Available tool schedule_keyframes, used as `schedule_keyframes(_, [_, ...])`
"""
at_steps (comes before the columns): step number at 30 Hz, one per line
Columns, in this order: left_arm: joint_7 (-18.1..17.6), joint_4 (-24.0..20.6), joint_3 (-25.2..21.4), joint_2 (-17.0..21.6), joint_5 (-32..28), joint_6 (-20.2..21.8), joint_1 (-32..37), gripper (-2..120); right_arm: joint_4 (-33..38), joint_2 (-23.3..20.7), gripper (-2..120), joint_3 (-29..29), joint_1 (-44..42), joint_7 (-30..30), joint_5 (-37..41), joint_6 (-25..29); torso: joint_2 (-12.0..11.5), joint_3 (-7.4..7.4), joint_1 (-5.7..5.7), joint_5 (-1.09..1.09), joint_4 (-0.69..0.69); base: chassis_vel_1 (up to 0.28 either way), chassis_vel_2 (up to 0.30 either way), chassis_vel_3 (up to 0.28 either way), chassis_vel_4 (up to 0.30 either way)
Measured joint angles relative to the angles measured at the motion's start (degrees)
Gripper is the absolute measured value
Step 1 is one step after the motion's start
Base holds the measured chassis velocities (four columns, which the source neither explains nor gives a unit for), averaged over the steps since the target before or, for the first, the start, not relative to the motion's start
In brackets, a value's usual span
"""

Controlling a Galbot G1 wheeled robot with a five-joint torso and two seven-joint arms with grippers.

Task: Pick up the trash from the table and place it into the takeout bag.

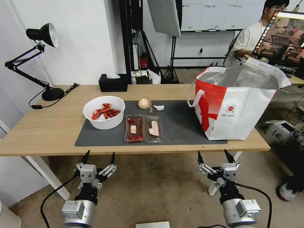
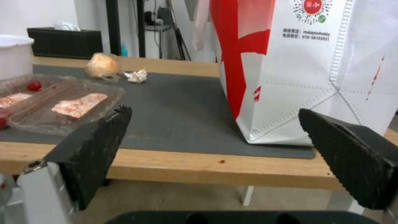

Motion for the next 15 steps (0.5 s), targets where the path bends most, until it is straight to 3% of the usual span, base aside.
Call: schedule_keyframes(15, [0.0,0.0,0.0,0.0,0.0,0.0,0.0,100,0.0,0.0,100,0.0,0.0,0.0,0.0,0.0,0.0,0.0,0.0,0.0,0.0,0.0,0.0,0.0,0.0])
